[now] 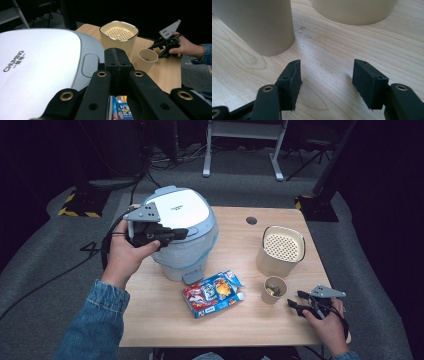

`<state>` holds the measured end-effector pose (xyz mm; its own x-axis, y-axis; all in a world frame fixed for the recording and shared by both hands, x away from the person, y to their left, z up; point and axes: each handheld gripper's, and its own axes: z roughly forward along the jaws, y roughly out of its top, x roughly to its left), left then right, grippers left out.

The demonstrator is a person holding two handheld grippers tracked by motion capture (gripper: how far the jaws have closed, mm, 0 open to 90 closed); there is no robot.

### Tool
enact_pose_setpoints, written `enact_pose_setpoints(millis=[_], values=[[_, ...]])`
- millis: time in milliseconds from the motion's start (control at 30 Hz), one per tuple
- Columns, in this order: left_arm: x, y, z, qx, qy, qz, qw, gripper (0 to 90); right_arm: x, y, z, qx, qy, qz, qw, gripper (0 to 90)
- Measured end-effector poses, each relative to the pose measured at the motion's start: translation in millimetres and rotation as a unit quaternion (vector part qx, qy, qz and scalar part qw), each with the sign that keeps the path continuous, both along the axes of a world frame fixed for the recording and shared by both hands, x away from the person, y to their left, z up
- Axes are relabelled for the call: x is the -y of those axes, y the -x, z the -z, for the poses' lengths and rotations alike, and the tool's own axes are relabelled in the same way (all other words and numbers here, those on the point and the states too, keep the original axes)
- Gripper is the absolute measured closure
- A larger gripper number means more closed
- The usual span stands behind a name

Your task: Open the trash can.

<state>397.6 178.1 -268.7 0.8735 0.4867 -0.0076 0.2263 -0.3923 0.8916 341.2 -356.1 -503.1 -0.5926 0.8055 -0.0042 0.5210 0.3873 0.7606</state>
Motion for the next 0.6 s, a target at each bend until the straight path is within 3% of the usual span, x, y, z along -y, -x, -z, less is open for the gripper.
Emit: enact_pose_setpoints(millis=[167,333,367,600], values=[[2.7,-14.0,6.0,-0.014,0.003,-0.006,0.9999,90.0,0.0,0.0,0.0,0.0,0.0,0.0,1.0,40.3],[7.2,-19.2,10.9,-0.029,0.009,-0.008,0.9995,90.0,0.1,-0.1,0.0,0.0,0.0,0.0,1.0,40.2],[8.4,-20.0,11.4,-0.028,0.0,-0.009,0.9996,90.0,0.0,-0.1,0.0,0.0,0.0,0.0,1.0,40.3],[9.3,-22.3,13.1,-0.046,0.013,-0.01,0.9988,90.0,0.0,0.0,0.0,0.0,0.0,0.0,1.0,40.2]])
